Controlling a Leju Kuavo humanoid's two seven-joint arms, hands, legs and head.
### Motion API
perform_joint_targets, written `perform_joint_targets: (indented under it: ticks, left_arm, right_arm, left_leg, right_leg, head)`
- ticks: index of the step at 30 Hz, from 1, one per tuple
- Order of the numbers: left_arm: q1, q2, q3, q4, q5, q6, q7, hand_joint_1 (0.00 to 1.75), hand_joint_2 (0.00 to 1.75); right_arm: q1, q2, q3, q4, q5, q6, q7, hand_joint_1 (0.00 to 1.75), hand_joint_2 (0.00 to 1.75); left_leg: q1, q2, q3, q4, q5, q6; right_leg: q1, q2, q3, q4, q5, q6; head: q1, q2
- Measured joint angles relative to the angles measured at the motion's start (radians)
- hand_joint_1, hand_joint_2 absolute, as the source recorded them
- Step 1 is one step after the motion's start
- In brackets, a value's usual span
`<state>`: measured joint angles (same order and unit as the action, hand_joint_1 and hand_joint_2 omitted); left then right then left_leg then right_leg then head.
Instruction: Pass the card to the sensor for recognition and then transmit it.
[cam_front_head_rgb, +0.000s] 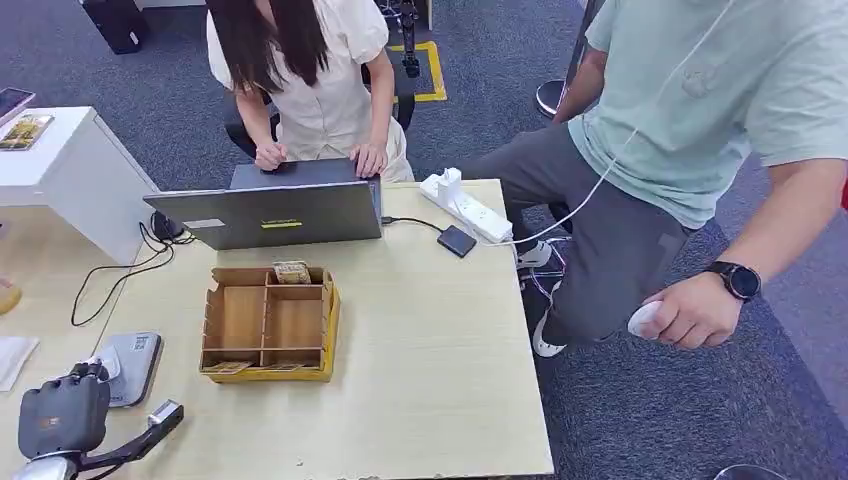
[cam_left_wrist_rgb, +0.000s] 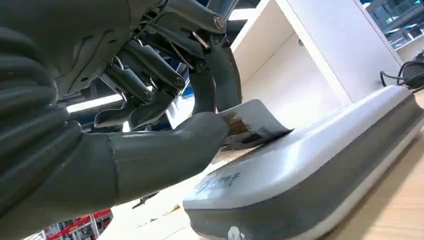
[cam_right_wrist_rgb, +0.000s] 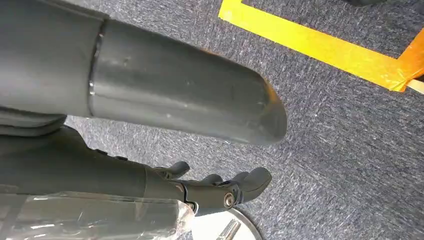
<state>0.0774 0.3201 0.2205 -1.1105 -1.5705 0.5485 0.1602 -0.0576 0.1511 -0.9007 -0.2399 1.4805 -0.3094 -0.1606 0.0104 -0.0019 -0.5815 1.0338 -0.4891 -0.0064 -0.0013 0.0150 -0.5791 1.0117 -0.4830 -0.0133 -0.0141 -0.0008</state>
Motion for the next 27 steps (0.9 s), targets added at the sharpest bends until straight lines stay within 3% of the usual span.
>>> perform_joint_targets:
  ticks: [12,27]
  left_arm:
    - [-0.030,0.005,-0.001,0.095,0.002,-0.001,0.005,1.75,1.75]
    - [-0.037,0.009,-0.004,0.130,0.003,-0.003,0.005,1.75,1.75]
  right_arm:
    - [0.000,0.000,-0.001,0.000,0.000,0.000,-0.002,0.00,0.00]
    - [0.000,-0.001,-0.002,0.000,0.000,0.000,-0.001,0.00,0.00]
  left_leg:
    - [0.000,-0.002,0.001,0.000,0.000,0.000]
    - [0.000,-0.003,0.003,0.000,0.001,0.000]
  right_leg:
    - [0.000,-0.003,0.002,0.000,0.000,0.000]
    - [0.000,-0.004,0.005,0.000,0.000,0.000]
  head:
    - [0.000,0.000]
    - [0.000,0.000]
